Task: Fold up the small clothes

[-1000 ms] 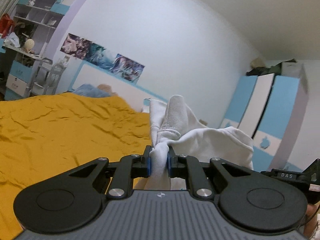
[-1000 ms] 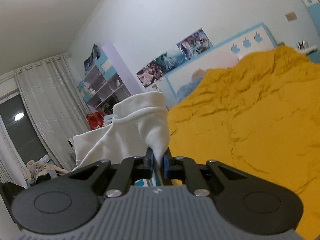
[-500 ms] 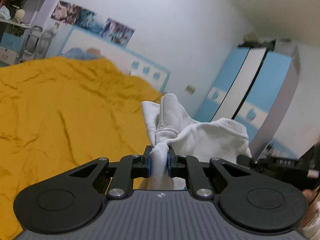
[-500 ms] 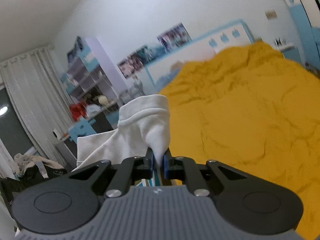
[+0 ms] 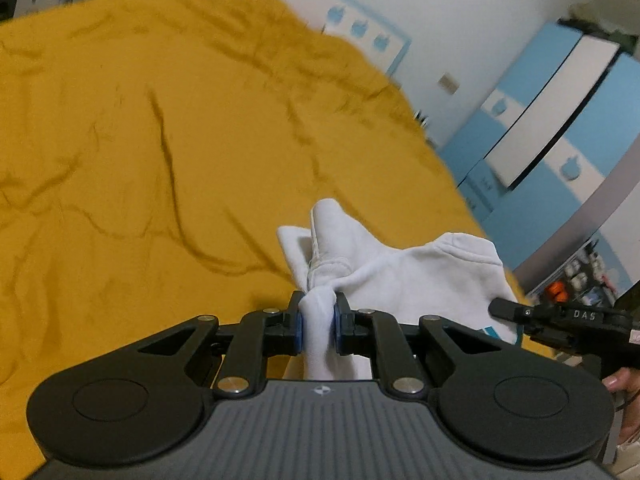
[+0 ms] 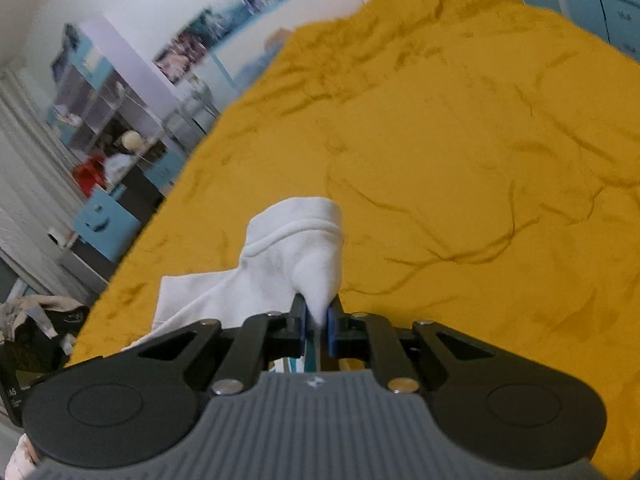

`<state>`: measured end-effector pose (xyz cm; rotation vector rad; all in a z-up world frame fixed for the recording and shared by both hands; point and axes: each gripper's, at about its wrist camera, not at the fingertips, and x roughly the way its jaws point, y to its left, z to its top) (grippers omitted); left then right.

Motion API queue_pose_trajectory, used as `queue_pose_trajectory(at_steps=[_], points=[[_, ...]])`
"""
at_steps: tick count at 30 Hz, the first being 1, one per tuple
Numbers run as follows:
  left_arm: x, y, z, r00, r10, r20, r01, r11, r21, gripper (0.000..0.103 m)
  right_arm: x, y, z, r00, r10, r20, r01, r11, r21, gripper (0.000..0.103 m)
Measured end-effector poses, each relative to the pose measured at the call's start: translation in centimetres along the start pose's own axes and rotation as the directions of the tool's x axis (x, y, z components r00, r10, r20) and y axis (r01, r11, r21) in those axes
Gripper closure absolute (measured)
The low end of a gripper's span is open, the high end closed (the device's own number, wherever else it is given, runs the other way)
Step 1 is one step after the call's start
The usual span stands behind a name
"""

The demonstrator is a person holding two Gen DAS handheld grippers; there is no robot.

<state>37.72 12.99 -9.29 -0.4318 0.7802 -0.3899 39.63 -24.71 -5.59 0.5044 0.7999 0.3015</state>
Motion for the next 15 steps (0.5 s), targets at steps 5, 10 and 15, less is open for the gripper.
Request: queue_pose_trajectory(at_steps=[5,10,15], points=[[3.2,2.1,-0.6,0.996,0.029,-0.088,-0.031,0.999,-0.020,0.086,4.8,-3.0,-0.1,0.994,-0.065,-0.093,0.068,0.997,0.029,0.097],[2.8,3.5,-0.6,0.992,0.088,-0.092,-0.092,0.995,-0.037,0.056,5.9,-4.5,-0.8,0.986,-0.117,-0.117,0.119,0.993,0.013,0.084],[-0.1,3.6,-0.3,0.985,0.172,-0.018,-0.172,0.984,-0.051,0.054,3.3,-3.6,-0.9,0.974,-0.221,-0.054,0.218,0.974,-0.065,0.081]])
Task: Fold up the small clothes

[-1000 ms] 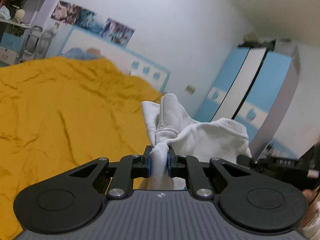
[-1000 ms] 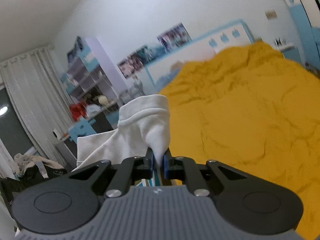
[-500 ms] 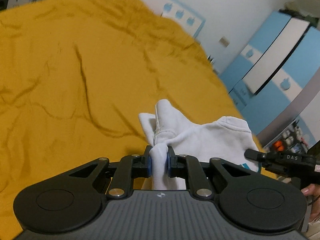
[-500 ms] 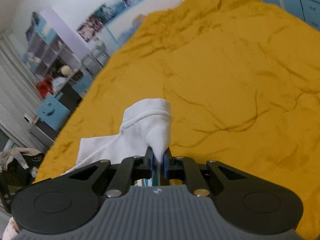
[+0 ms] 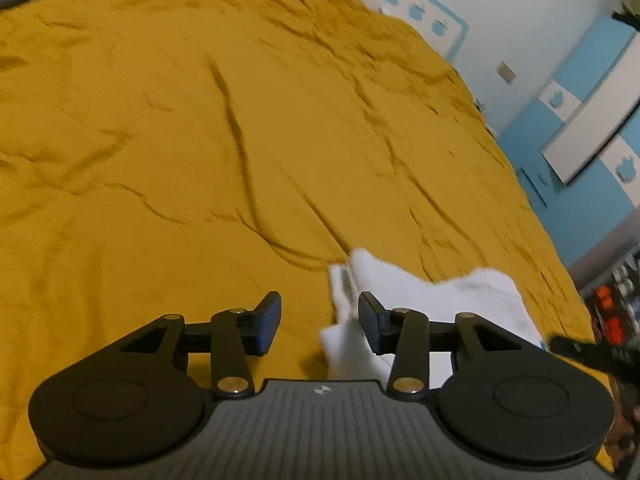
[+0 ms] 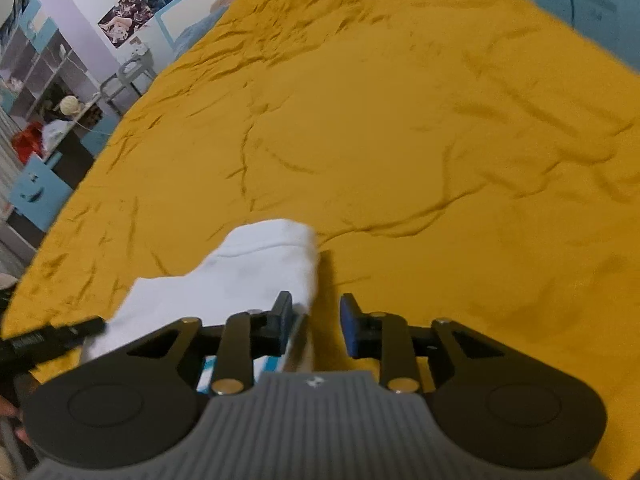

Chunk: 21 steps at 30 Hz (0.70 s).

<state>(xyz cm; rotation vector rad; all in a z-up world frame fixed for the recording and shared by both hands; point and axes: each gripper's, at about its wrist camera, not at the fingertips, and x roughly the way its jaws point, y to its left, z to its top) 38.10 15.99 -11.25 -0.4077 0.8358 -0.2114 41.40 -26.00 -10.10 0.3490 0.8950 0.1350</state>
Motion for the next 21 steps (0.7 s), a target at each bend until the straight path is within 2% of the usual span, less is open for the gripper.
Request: queue_pose_trajectory(at_steps=[2,3,5,7,13,16,21], points=[[-1.9,-0.5,-0.2,0.999,0.012,0.030,-0.012,1.000,0.021,0.055,-1.9,0.6,-0.6,0.998,-0.044,0.034,0.046,0.997,-0.057,0.081],[-3.1,-1.1,-0.5,0.999,-0.020,0.038,0.018,0.999,0.047,0.055,-3.1,1.0,-1.2,0.998,-0.040,0.050,0.044,0.995,-0.086,0.081],[-5.1,-2.8,-1.4,0.996,-0.069,0.048,0.063,0.992,0.109,0.055,-5.3,1.9,-2.3,0.998,0.006,0.068,0.003,0.991,-0.131,0.081],[-7.2,-4.4,-3.2,0.995,-0.080,0.053,0.071,0.985,0.159,0.055,-7.3,3.0,-4.0,0.996,0.048,0.080,-0.032,0.982,-0.186,0.081],[-11.8,-8.0,-9.9,0.997,-0.054,0.049,0.036,0.950,0.309,0.059,-11.5,6.1,-10.7,0.994,0.047,0.099,-0.016,0.956,-0.295,0.081],[-13.2,-9.0,-12.6,0.998,-0.036,0.042,0.019,0.936,0.351,0.063,-13.0,6.9,-13.2,0.994,0.037,0.102,-0.001,0.943,-0.334,0.081],[-13.7,-10.1,-15.5,1.000,-0.012,0.017,0.004,0.917,0.399,0.069,-14.3,6.4,-16.3,0.996,0.030,0.083,0.000,0.943,-0.332,0.081]])
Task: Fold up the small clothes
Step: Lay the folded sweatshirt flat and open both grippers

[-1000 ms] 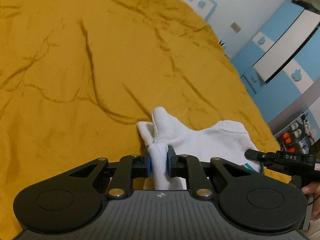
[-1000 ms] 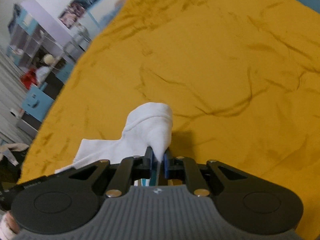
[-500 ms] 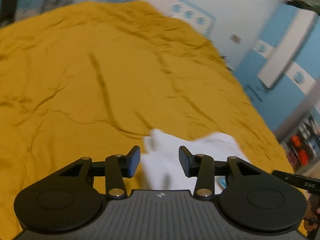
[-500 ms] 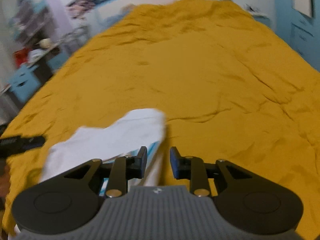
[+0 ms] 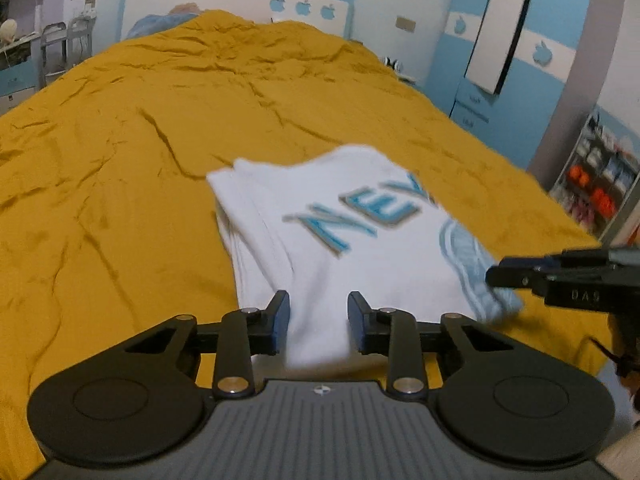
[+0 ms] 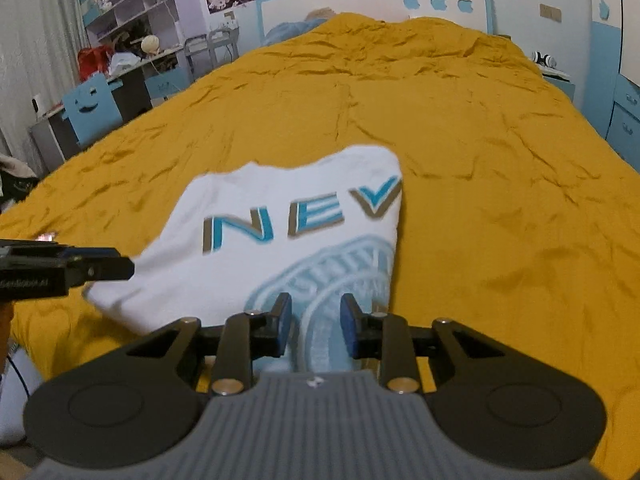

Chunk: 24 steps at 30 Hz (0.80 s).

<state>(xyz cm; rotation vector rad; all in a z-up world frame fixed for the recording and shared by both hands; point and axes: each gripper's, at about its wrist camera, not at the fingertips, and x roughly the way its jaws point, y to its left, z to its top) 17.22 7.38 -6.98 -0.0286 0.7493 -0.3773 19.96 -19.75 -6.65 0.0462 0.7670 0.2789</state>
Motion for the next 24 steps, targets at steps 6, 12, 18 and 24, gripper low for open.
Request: queue_pose_trajectory(at_steps=[6,12,18,24], points=[[1.7,0.4,-2.0,0.996,0.074,-0.049,-0.072,0.997,0.031,0.076,1.2,-0.6,-3.4,0.998,-0.051,-0.045,0.050,0.998,-0.028,0.078],[3.5,1.4,-4.0,0.995,0.093,-0.045,-0.090,0.993,0.071,0.077,4.0,-1.5,-5.8,0.998,-0.049,-0.051,0.048,0.999,-0.022,0.078],[3.5,2.1,-3.5,0.995,0.080,-0.052,-0.076,0.995,0.067,0.076,5.0,-2.3,-6.2,0.998,-0.026,-0.057,0.027,1.000,0.007,0.078],[1.2,1.3,-1.8,0.997,0.080,-0.012,-0.079,0.993,0.089,0.063,3.6,-2.3,-3.7,0.995,-0.002,-0.098,0.002,1.000,0.003,0.066]])
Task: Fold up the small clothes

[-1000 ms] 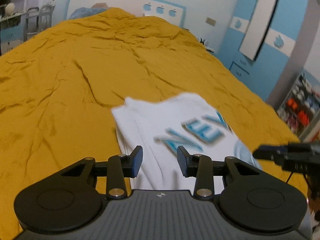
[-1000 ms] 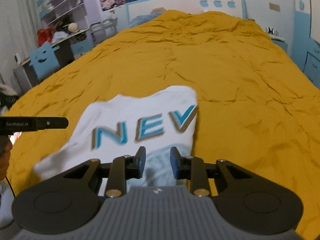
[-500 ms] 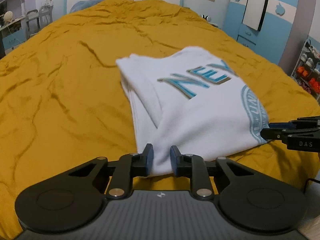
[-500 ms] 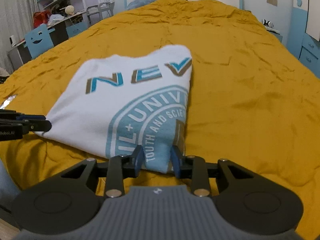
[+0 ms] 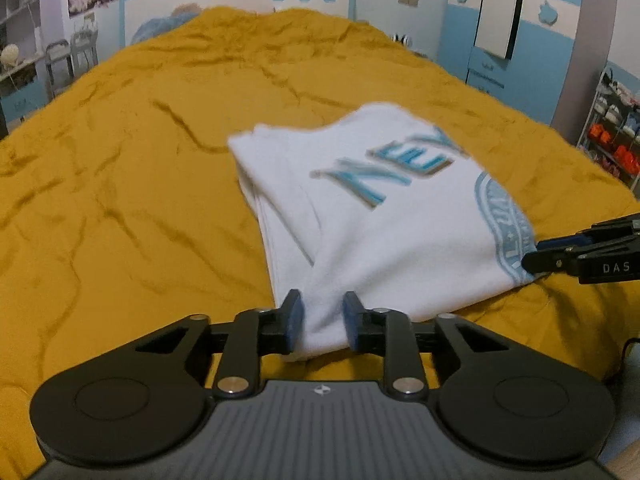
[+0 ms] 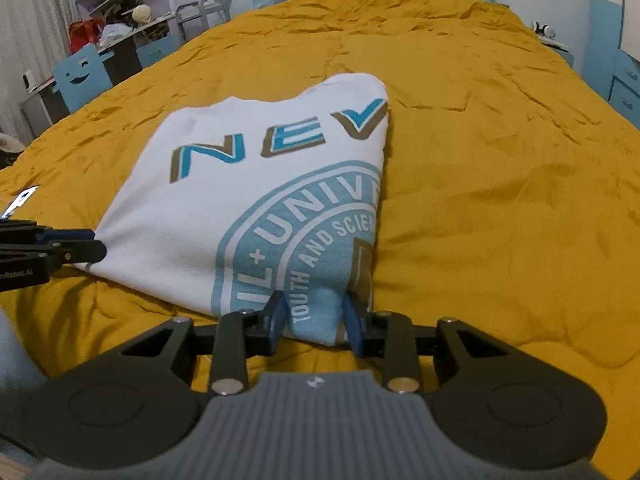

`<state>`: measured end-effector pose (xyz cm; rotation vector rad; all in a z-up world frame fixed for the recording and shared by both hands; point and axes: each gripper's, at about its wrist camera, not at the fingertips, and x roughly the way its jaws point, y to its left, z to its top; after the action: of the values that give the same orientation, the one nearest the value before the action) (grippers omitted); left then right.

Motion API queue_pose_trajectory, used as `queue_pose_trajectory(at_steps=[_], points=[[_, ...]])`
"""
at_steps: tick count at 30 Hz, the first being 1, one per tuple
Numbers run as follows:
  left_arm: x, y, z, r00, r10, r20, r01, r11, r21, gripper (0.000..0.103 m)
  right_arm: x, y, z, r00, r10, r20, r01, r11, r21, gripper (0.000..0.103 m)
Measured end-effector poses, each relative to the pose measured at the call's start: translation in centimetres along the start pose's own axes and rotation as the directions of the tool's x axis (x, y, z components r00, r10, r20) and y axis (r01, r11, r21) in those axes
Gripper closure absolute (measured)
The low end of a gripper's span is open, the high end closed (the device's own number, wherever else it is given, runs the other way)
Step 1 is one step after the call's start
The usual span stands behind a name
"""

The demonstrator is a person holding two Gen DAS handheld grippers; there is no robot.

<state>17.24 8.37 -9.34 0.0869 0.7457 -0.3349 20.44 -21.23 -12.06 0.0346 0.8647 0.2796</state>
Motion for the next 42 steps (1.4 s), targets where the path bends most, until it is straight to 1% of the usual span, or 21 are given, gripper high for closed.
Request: queue_pose_trajectory(at_steps=[1,2,4,5,6,7,9,11,12,13,14,16,18,20,23,25,26,30,33,37,42], points=[[-0.8,-0.1,0.5,1.000,-0.001,0.021,0.000,1.000,0.003,0.057,-0.5,0.0,0.6,1.000,0.003,-0.009,-0.003,1.000,0.002,0.061],[-1.5,-0.2,1.1,0.999,-0.004,0.048,0.003,1.000,0.007,0.054,-1.1,0.0,1.2,1.000,0.011,-0.010,-0.011,1.000,0.007,0.058],[-3.2,-0.5,2.4,0.994,-0.007,0.108,0.006,1.000,0.013,0.041,-2.9,0.2,2.3,0.999,0.033,0.015,-0.033,0.999,-0.002,0.057],[-3.9,-0.8,3.1,0.991,0.003,0.131,-0.005,1.000,0.018,0.039,-3.9,0.4,3.1,0.999,0.031,0.036,-0.030,0.999,-0.015,0.053],[-4.7,-1.0,3.9,0.987,0.019,0.162,-0.023,0.999,0.022,0.034,-5.0,0.7,3.8,0.998,0.020,0.063,-0.018,0.999,-0.030,0.048],[-5.5,-1.3,4.6,0.979,0.038,0.200,-0.044,0.999,0.028,0.026,-6.0,1.0,4.4,0.996,0.009,0.094,-0.006,0.999,-0.041,0.046],[-6.9,-2.1,5.9,0.961,0.083,0.265,-0.098,0.994,0.042,0.012,-8.2,1.4,5.4,0.986,-0.012,0.165,0.021,0.999,-0.050,0.032],[-8.1,-3.0,7.0,0.924,0.136,0.357,-0.172,0.982,0.071,0.008,-10.3,2.1,6.2,0.972,-0.024,0.234,0.037,0.998,-0.051,0.023],[-8.6,-3.6,7.3,0.899,0.162,0.408,-0.216,0.972,0.089,0.003,-11.3,2.5,6.5,0.963,-0.030,0.270,0.045,0.998,-0.051,0.021],[-9.1,-4.3,7.5,0.868,0.192,0.458,-0.265,0.959,0.099,0.001,-12.8,3.4,6.7,0.945,-0.042,0.323,0.063,0.997,-0.054,0.021],[-9.5,-4.8,7.6,0.845,0.221,0.487,-0.303,0.949,0.094,0.001,-12.8,3.4,6.7,0.945,-0.042,0.323,0.063,0.997,-0.054,0.021],[-10.0,-5.9,8.0,0.817,0.290,0.498,-0.358,0.933,0.044,0.001,-13.9,4.4,6.6,0.929,-0.061,0.364,0.087,0.995,-0.053,0.021],[-10.4,-7.1,8.0,0.803,0.362,0.475,-0.404,0.915,-0.013,0.001,-14.9,5.4,5.9,0.913,-0.078,0.401,0.107,0.993,-0.052,0.021],[-11.0,-7.9,7.5,0.807,0.379,0.454,-0.397,0.916,-0.059,0.001,-15.4,6.1,5.0,0.905,-0.087,0.416,0.114,0.993,-0.042,0.021],[-11.5,-8.5,6.2,0.849,0.347,0.399,-0.334,0.937,-0.105,0.001,-16.2,7.1,3.0,0.900,-0.100,0.424,0.126,0.991,-0.035,0.021],[-11.5,-8.6,5.0,0.880,0.328,0.345,-0.306,0.945,-0.117,0.001,-16.5,7.9,1.6,0.909,-0.103,0.405,0.126,0.992,-0.029,0.021],[-11.7,-8.6,4.4,0.887,0.329,0.323,-0.305,0.944,-0.125,0.001,-16.6,8.1,1.0,0.912,-0.103,0.397,0.126,0.992,-0.031,0.021],[-12.3,-7.7,2.6,0.898,0.354,0.262,-0.319,0.933,-0.166,0.001,-16.9,9.0,-1.2,0.911,-0.156,0.382,0.172,0.985,-0.008,0.021],[-12.1,-7.9,1.8,0.917,0.333,0.219,-0.308,0.941,-0.140,0.001,-16.8,9.0,-2.2,0.919,-0.171,0.356,0.176,0.984,0.019,0.021],[-11.1,-8.2,0.8,0.930,0.330,0.159,-0.311,0.941,-0.137,0.001,-16.3,8.9,-3.5,0.930,-0.189,0.316,0.187,0.982,0.040,0.021],[-10.1,-9.9,-1.0,0.939,0.325,0.108,-0.314,0.943,-0.108,0.001,-15.2,8.5,-4.8,0.942,-0.203,0.268,0.189,0.979,0.075,0.021]])
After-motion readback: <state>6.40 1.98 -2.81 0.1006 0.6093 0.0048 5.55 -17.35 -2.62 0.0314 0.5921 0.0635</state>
